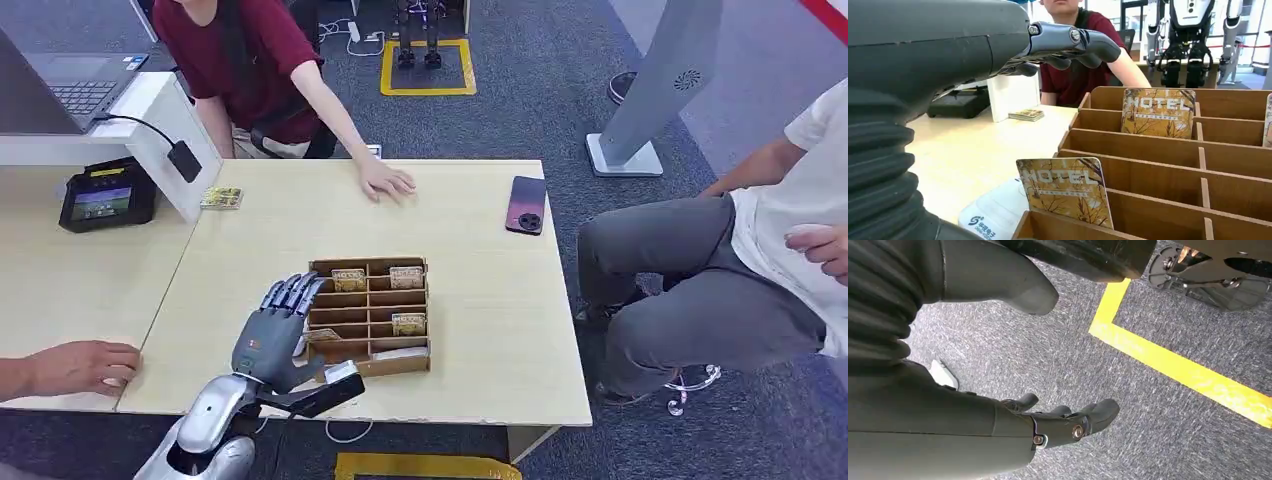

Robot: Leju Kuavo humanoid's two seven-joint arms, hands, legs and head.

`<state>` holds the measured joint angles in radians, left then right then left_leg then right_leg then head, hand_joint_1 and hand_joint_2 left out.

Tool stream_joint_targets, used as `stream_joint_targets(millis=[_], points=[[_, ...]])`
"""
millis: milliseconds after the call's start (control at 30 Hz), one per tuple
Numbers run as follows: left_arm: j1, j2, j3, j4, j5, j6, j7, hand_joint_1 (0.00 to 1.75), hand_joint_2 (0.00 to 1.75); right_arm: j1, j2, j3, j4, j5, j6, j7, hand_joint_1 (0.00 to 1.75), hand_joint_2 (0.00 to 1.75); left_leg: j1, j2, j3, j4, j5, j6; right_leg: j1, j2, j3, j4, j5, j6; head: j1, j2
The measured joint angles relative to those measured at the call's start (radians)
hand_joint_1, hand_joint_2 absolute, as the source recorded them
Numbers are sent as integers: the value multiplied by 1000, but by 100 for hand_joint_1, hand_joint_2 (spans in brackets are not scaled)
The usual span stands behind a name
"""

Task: Pass the card to the sensor for recognition and then transmit it.

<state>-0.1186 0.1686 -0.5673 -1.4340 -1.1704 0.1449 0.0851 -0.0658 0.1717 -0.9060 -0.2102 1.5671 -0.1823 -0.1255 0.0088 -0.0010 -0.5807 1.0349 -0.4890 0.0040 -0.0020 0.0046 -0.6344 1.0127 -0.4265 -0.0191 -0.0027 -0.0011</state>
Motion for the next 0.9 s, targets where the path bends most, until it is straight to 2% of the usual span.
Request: stream_joint_targets(millis=[167, 200, 300, 400, 567, 900], points=[[0, 0, 0, 6, -4, 0, 0, 0, 175, 0, 0, 0, 0, 0, 0, 0, 0, 175, 0, 0, 0, 0, 0, 0, 0, 0, 0, 0, 0, 0, 0, 0], [0, 0, 0, 7, -4, 0, 0, 175, 175, 0, 0, 0, 0, 0, 0, 0, 0, 175, 0, 0, 0, 0, 0, 0, 0, 0, 0, 0, 0, 0, 0, 0], [0, 0, 1, 13, 0, -4, -2, 175, 175, 0, 0, 0, 0, 0, -1, 0, 0, 175, 0, 0, 0, 0, 0, 0, 0, 0, 0, 0, 0, 0, 0, 0], [5, 12, 1, 16, 63, -68, -43, 175, 175, 0, 0, -2, 0, -2, -10, -12, 0, 175, 0, 0, 0, 0, 0, 0, 0, 0, 0, 0, 0, 0, 0, 0], [8, 31, 1, 22, 91, -73, -71, 175, 175, -1, 0, -10, 0, -4, -16, -23, 0, 175, 0, 0, 0, 0, 0, 0, 0, 0, 0, 0, 0, 0, 0, 0], [8, 45, 0, 22, 111, -76, -72, 175, 175, -2, 0, -15, 0, -5, -18, -24, 0, 175, 0, 0, 0, 0, 0, 0, 0, 0, 0, 0, 0, 0, 0, 0]])
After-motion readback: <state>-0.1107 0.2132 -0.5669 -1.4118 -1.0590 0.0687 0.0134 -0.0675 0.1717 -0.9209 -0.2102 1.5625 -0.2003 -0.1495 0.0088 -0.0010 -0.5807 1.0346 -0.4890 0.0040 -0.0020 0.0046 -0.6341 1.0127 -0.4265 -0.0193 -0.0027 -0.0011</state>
